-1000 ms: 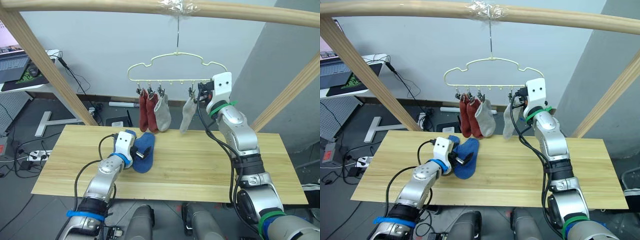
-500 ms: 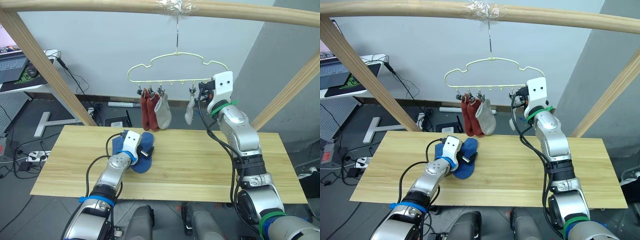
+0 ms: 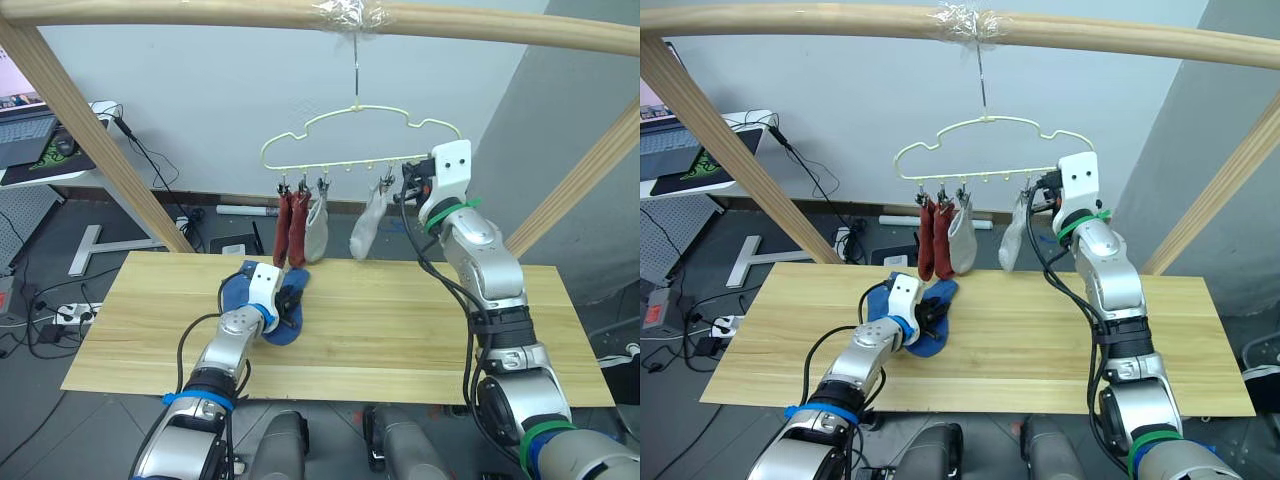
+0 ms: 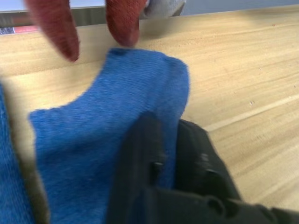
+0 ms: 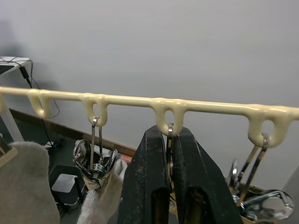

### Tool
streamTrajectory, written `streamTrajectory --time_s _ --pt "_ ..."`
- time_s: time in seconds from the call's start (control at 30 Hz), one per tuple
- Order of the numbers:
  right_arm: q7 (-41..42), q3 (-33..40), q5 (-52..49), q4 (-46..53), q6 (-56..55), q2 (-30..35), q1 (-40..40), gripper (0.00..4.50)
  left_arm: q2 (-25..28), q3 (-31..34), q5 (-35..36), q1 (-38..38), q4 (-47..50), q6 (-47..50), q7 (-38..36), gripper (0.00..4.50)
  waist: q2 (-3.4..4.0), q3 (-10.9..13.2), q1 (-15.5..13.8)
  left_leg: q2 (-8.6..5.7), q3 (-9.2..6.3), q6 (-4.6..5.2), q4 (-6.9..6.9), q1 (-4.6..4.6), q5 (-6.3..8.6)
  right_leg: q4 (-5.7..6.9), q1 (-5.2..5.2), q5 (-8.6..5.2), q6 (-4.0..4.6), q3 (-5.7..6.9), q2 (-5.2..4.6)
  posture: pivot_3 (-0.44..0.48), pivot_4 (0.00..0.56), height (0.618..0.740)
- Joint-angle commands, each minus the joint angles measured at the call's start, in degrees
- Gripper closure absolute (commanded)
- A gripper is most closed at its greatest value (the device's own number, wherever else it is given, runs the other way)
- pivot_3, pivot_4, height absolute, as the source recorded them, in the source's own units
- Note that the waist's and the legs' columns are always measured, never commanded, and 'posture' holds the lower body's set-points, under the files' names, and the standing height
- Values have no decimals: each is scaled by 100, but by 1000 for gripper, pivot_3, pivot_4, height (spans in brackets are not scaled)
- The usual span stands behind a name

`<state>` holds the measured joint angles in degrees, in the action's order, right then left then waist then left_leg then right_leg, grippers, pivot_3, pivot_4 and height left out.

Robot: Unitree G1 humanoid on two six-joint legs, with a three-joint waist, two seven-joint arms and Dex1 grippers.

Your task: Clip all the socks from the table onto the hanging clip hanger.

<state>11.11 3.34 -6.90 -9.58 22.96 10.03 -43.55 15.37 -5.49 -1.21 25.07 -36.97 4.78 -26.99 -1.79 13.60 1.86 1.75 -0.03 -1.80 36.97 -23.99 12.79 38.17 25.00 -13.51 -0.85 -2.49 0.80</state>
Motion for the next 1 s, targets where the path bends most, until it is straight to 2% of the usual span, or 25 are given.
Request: streamTrajectory --time_s 0.03,0.2,0.37,0.47,0.57,0.77,1.0 --pt "-52 190 -126 72 48 31 -116 4500 -160 -188 20 -290 340 147 -201 4479 0 -1 -3 1 -1 0 0 0 0 -2 -1 0 0 1 0 -38 235 740" --pt "-7 220 -235 165 201 34 -121 4500 -460 -308 340 -679 1431 404 -523 4479 0 -1 -6 -3 1 0 -3 -4 0 -7 0 3 5 -1 -6 -43 233 740" --pt "17 428 -626 281 653 -29 -142 4500 -549 -405 257 -806 2089 435 -421 4479 0 -1 2 2 -4 0 0 -5 0 -4 0 0 0 0 -3 -53 230 740" --pt "45 848 -1352 480 1819 37 -383 4500 -822 -538 521 -823 3052 308 -532 4479 0 -1 -1 6 -4 1 0 0 0 1 -1 0 0 -1 0 -55 228 740" --pt "30 1204 -1901 546 2814 185 -654 4500 -1078 -548 657 -707 3530 223 -447 4479 0 -1 -9 0 0 1 4 -6 -1 -4 -3 1 1 -2 -3 -61 226 740" --pt "-512 2126 -2803 423 4306 58 -1145 4500 -1377 -550 691 -325 3885 128 -200 4479 0 -1 11 -2 -1 2 -2 -14 0 -12 2 5 3 -5 -1 -66 228 740" --pt "-1048 2641 -3198 416 4931 -133 -1411 4500 -1462 -633 606 -67 3708 -17 -34 4479 0 -1 18 -2 1 2 -1 -18 0 -14 5 1 -4 -3 5 -78 225 740"
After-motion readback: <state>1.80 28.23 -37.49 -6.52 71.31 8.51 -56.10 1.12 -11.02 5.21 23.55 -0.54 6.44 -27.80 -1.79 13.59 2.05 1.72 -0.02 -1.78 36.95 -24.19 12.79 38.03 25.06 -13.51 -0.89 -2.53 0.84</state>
